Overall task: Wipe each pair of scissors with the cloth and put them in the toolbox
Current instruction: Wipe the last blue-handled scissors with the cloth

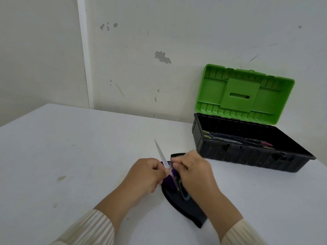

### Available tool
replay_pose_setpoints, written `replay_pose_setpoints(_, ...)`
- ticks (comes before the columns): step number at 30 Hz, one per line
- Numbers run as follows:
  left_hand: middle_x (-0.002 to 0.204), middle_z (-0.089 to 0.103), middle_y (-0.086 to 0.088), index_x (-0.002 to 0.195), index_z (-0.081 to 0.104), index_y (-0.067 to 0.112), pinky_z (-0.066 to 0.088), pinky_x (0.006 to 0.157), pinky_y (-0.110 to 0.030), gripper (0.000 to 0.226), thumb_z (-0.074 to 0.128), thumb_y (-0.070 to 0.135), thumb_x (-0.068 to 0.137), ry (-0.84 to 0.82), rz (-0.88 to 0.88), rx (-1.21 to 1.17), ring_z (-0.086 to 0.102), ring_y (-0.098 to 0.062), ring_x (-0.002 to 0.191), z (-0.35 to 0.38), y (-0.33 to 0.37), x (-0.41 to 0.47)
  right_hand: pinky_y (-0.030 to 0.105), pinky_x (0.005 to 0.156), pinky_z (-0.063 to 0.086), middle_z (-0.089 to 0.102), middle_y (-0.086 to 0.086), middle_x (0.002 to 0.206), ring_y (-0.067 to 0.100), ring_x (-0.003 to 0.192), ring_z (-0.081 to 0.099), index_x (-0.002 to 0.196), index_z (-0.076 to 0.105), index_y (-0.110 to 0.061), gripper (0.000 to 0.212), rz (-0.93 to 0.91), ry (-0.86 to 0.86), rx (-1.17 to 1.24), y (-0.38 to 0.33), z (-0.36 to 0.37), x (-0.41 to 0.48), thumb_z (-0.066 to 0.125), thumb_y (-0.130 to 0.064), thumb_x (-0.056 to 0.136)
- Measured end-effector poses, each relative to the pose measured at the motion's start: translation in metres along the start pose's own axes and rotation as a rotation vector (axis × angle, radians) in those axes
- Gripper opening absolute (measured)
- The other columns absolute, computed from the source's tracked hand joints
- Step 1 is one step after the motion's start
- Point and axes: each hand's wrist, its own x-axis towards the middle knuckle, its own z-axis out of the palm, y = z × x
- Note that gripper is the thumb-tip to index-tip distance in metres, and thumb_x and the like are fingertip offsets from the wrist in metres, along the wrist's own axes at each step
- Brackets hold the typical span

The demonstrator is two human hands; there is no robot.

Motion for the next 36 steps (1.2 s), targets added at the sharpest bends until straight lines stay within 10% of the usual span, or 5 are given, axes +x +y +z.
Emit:
replay_pose_setpoints(9,0.049,0.052,0.001,0.055,0.054,0.014,0.026,0.04,-0.017,0.032,0.066,0.015,0.085,0.016,0.017,0.027,0.033,-0.011,0.034,0.002,-0.002,0.0,0.031,0.073,0.05,0.063,0.015,0.086,0.026,0.081,0.06,0.083,0.067,-0.004,0.017,0.036,-0.092,-0.001,-0.001,0.006,-0.003,0.052,-0.01,0.087)
replay_pose_setpoints(16,0.052,0.052,-0.001,0.061,0.055,0.011,0.026,0.038,-0.016,0.027,0.066,0.019,0.085,-0.027,-0.001,-0.015,0.033,-0.013,0.036,-0.001,0.003,-0.003,0.02,0.075,0.042,0.069,-0.005,0.089,0.012,0.085,0.061,0.079,0.068,-0.033,0.025,0.385,0.325,0.359,0.046,-0.021,0.006,0.058,-0.01,0.084)
replay_pose_setpoints(24,0.053,0.055,-0.003,0.068,0.061,0.007,0.027,0.038,-0.02,0.02,0.066,0.018,0.085,0.003,-0.08,-0.154,0.038,-0.013,0.036,-0.011,0.004,-0.002,0.025,0.076,0.046,0.058,0.0,0.084,0.007,0.08,0.054,0.076,0.066,-0.016,0.023,0.022,-0.322,0.081,0.02,-0.018,-0.005,0.055,-0.033,0.087)
replay_pose_setpoints(32,0.066,0.068,-0.009,0.074,0.069,0.009,0.05,0.043,-0.022,0.008,0.069,0.016,0.072,-0.091,-0.298,-0.859,0.058,-0.014,0.045,-0.019,0.006,0.004,0.013,0.065,0.038,0.051,-0.005,0.075,0.005,0.071,0.05,0.06,0.053,-0.027,0.031,0.125,-0.201,0.169,0.029,-0.016,-0.003,0.053,-0.028,0.09)
replay_pose_setpoints(36,0.071,0.069,-0.005,0.081,0.068,0.008,0.05,0.06,-0.027,0.013,0.058,0.011,0.088,-0.091,-0.23,-0.665,0.062,-0.013,0.06,0.008,-0.001,0.001,0.015,0.067,0.04,0.052,-0.006,0.078,0.005,0.075,0.052,0.068,0.059,-0.025,0.022,0.095,-0.193,0.165,0.025,-0.006,-0.002,0.054,-0.031,0.089)
